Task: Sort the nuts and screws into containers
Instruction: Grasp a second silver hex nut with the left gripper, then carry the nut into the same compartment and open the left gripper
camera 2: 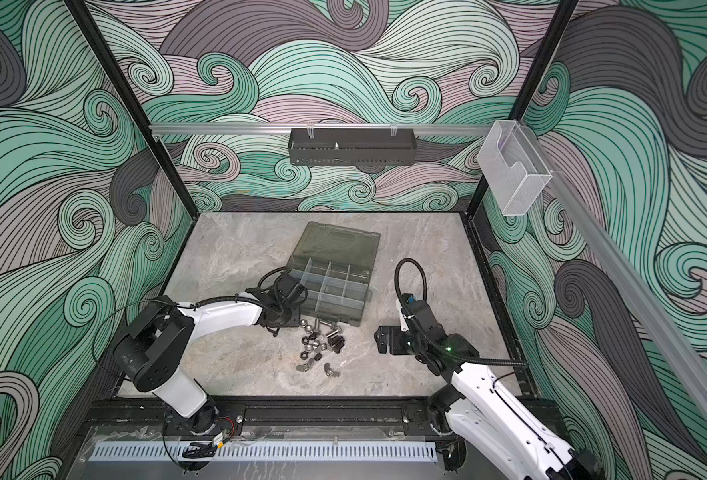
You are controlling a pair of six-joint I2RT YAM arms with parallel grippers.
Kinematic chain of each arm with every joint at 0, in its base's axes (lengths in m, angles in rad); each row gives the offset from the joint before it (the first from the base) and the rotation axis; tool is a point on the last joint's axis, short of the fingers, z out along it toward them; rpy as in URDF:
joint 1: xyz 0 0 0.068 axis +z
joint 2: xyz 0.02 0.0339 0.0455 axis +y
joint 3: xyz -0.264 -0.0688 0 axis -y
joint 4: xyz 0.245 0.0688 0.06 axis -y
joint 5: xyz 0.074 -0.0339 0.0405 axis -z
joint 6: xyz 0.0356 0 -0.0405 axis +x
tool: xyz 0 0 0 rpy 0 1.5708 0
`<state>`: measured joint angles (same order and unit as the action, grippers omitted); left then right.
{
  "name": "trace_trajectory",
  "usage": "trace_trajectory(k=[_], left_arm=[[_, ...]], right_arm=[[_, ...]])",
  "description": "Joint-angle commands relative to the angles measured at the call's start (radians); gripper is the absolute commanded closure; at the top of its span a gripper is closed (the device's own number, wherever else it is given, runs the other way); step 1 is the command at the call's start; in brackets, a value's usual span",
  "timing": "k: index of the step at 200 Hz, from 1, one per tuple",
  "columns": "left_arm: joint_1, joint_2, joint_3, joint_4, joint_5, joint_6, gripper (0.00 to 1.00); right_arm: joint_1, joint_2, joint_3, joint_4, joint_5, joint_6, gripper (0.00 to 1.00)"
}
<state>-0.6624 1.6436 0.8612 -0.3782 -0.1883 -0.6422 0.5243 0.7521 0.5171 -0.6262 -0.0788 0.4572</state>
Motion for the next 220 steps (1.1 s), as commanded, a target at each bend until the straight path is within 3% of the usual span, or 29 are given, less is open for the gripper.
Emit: trace_trajectory(k=[1,46,85,130,167,198,220], left_arm=[[0.003,-0.01,-0.008,-0.019,-0.025,0.001,0.57],[0.003,-0.002,-0.009,-0.024,-0.019,0.014,0.7],[0.0,-0.03,-0.021,-0.044,-0.008,0.018,0.72],[-0.008,-0.156,-0.034,-0.099,0.033,0.021,0.73],[-0.006,-0.251,0.043,-0.139,0.031,0.06,0.72],[-0.002,-0.228,0.144,-0.155,-0.005,0.121,0.71],[0.006,-0.133,0.202,-0.149,0.003,0.149,0.71]], right_arm=[[0.006,-0.002,-0.008,-0.004,0.01,0.01,0.01],[0.006,0.0,-0.01,-0.002,0.013,0.011,0.01],[0.005,0.004,-0.007,0.003,0.012,0.012,0.01],[0.005,0.021,0.006,0.004,0.008,0.004,0.01],[0.005,0.027,0.01,0.01,0.008,0.001,0.01],[0.006,0.023,0.008,0.008,0.007,0.006,0.01],[0.006,0.013,0.006,0.0,0.008,0.008,0.01]])
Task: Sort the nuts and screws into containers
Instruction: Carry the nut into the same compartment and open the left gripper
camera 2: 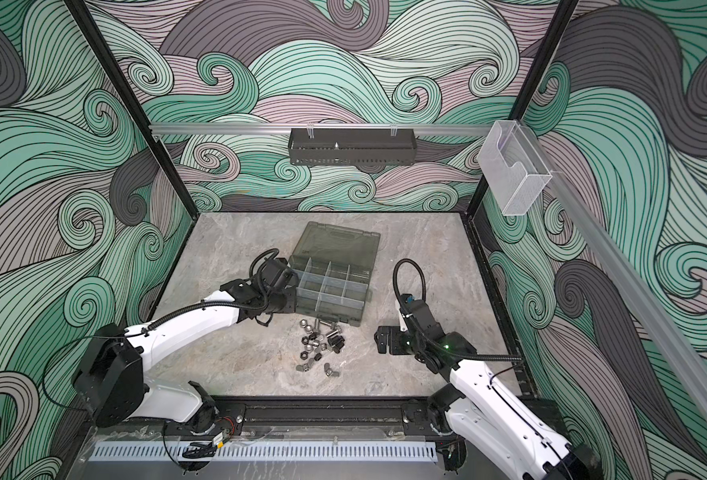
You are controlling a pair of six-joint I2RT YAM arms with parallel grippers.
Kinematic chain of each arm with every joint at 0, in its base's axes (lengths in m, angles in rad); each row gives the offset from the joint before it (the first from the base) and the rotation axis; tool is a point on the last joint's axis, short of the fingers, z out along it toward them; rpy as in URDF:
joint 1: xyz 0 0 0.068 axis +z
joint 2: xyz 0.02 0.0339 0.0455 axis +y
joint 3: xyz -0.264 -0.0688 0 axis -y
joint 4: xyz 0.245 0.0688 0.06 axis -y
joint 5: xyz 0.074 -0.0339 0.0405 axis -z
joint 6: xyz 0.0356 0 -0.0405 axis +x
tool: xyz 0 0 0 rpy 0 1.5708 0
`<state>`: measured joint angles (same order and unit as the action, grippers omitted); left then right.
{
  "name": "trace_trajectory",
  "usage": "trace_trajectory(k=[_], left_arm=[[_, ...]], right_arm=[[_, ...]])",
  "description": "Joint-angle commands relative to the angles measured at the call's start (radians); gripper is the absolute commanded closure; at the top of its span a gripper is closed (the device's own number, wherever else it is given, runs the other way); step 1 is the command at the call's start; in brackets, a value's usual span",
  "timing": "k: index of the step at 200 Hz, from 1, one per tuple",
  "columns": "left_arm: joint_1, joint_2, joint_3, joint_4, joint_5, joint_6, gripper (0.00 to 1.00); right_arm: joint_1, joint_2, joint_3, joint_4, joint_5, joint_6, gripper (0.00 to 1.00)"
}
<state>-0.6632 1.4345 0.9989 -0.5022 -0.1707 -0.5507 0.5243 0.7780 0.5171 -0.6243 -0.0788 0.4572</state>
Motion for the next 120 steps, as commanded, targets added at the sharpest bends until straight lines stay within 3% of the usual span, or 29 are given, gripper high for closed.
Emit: trace_trajectory(k=[1,76,120], left_arm=[[0.006,0.079,0.068,-0.025,-0.015,0.058,0.71],[0.015,0.283,0.171,-0.02,0.02,0.07,0.71],[0.014,0.282,0.165,-0.019,0.016,0.057,0.54]], right_arm=[[0.006,-0.014,0.006,-0.002,0.008,0.007,0.01],[0.005,-0.052,-0.001,-0.028,0.022,0.017,0.01],[0.006,-0.047,-0.001,-0.027,0.022,0.017,0.01]])
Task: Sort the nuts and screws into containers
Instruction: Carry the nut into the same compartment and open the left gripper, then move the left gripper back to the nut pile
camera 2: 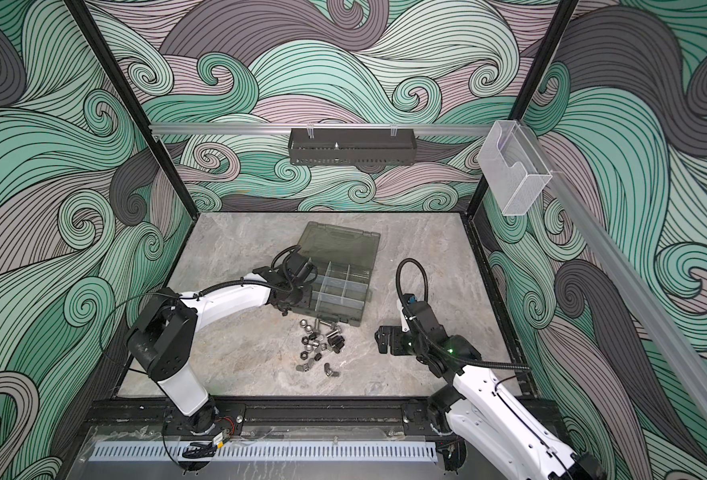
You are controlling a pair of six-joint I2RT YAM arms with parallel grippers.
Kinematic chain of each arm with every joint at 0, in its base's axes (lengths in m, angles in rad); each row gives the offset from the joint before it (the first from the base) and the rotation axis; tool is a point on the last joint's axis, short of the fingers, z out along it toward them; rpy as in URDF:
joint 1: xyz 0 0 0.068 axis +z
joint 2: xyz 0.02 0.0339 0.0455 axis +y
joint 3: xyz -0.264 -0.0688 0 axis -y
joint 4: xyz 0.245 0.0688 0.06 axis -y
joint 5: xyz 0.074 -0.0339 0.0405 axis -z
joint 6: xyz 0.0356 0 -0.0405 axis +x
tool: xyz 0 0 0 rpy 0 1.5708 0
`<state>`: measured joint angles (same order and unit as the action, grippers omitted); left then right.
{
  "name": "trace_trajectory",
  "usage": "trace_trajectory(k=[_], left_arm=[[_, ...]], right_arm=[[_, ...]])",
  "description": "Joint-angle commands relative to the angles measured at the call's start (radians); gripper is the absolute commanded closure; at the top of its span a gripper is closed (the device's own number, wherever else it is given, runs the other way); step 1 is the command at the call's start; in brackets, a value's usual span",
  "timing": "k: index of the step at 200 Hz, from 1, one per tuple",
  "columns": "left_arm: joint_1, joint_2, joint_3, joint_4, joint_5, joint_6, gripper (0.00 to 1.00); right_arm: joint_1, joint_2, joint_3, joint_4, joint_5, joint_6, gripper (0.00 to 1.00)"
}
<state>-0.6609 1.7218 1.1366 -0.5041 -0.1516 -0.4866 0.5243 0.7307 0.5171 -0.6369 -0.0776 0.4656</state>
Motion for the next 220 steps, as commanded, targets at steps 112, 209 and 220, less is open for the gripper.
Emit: trace_trajectory(k=[112,209,220], left_arm=[[0.012,-0.185,-0.085,-0.035,0.01,-0.042,0.5],[0.011,-0.364,-0.272,-0.03,0.076,-0.123,0.47],[0.01,-0.373,-0.294,-0.013,0.089,-0.133,0.46]], right_arm=[[0.005,0.024,-0.003,0.0,0.014,0.009,0.01],[0.006,0.033,-0.024,0.045,-0.036,0.014,0.01],[0.006,0.034,-0.02,0.038,-0.038,0.014,0.01]])
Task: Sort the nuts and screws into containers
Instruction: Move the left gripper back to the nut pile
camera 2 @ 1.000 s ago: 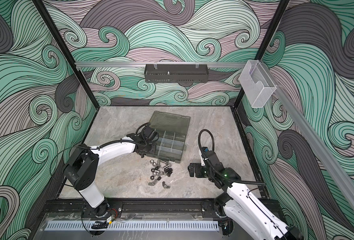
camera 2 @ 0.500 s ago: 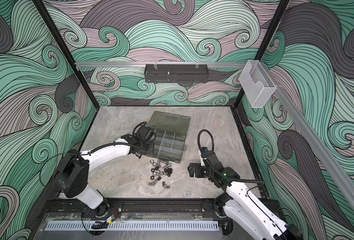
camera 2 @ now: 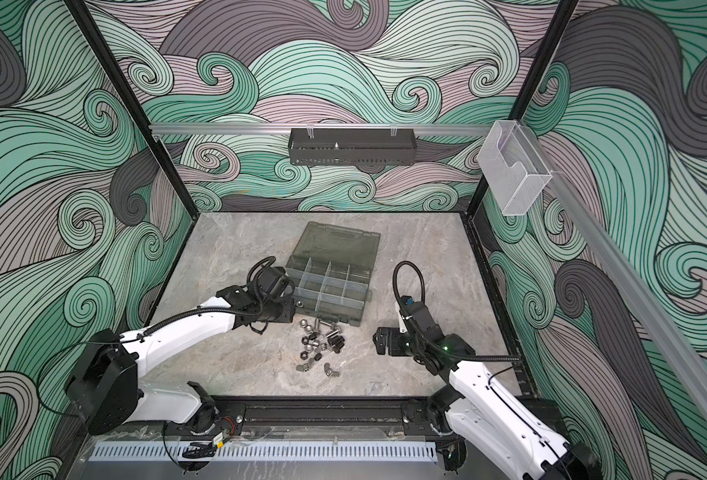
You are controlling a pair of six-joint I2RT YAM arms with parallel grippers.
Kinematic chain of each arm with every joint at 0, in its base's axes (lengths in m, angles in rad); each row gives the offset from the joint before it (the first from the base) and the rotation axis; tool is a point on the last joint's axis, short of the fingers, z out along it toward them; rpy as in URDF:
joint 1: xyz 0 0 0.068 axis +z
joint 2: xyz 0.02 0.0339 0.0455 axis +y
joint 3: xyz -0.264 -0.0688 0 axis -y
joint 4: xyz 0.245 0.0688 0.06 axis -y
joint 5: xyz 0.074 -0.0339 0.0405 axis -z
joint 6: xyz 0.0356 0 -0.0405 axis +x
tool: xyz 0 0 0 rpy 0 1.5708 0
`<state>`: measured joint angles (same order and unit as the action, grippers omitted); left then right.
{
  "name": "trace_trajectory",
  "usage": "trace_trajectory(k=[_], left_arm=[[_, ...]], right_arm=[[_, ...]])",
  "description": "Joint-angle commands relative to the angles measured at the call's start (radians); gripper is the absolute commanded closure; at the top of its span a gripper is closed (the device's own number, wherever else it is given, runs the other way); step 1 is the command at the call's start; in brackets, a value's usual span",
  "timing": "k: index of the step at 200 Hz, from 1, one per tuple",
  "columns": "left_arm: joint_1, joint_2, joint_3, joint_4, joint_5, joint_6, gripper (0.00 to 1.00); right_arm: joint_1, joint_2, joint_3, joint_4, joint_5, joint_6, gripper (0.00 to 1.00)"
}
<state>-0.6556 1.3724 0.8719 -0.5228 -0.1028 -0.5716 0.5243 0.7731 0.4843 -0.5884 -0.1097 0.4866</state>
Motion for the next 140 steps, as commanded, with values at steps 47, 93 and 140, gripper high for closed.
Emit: trace_trajectory(k=[47,93,140], left_arm=[[0.002,-0.034,-0.087,0.054,0.075,-0.081,0.44],[-0.003,0.012,-0.095,0.102,0.114,-0.089,0.43],[-0.022,0.083,-0.069,0.138,0.138,-0.105,0.42]], right_arm=[[0.006,-0.04,-0.019,-0.01,0.005,0.012,0.01],[0.006,-0.065,-0.034,-0.002,0.012,0.033,0.01],[0.006,-0.055,-0.03,-0.003,0.015,0.026,0.01]])
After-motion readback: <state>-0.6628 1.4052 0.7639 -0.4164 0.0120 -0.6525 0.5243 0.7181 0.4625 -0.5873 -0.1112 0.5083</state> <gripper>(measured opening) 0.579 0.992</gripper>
